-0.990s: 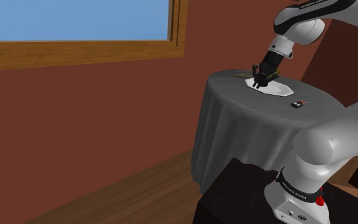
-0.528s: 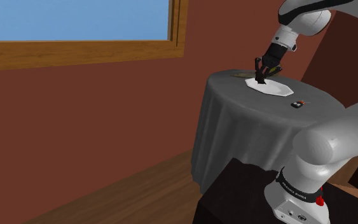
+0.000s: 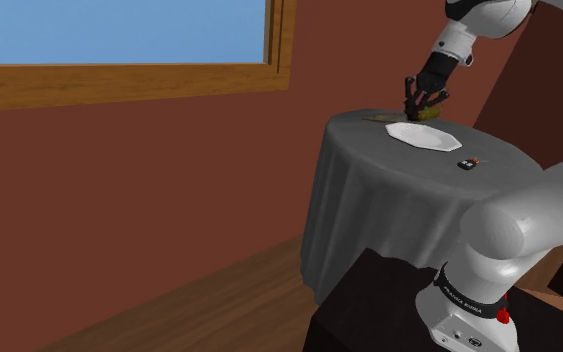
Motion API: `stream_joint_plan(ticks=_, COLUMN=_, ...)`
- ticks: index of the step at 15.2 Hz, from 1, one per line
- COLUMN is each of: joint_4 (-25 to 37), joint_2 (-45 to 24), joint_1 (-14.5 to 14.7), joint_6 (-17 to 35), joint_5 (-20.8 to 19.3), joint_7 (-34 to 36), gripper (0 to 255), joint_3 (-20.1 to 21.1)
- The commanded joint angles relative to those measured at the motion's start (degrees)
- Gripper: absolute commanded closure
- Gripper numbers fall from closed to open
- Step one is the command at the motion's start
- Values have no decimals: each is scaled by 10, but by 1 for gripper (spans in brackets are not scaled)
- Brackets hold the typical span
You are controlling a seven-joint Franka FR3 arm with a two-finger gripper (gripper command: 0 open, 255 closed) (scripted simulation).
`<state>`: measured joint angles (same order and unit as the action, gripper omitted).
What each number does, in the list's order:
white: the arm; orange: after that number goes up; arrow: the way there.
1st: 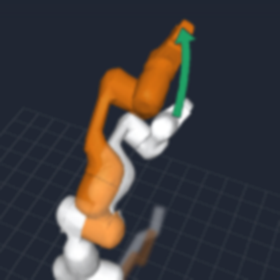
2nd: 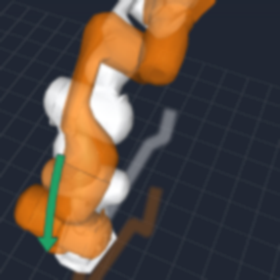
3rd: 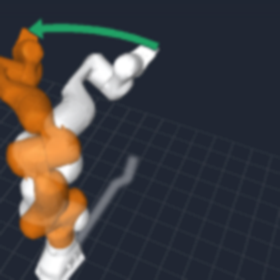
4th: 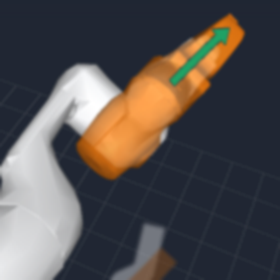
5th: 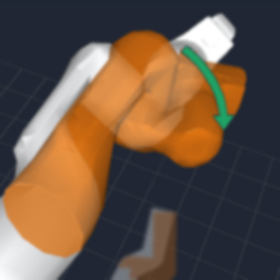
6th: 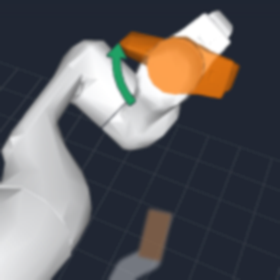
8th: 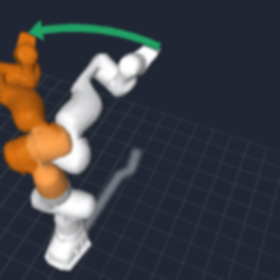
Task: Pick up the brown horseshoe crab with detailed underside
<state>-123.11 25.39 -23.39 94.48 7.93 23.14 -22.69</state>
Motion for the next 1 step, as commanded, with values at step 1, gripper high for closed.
stream_joint_plan(ticks=1, joint_4=4, joint_2=0, joint_1=0, joint_6=-4, joint_5=0, joint_7=1, gripper=255, joint_3=0)
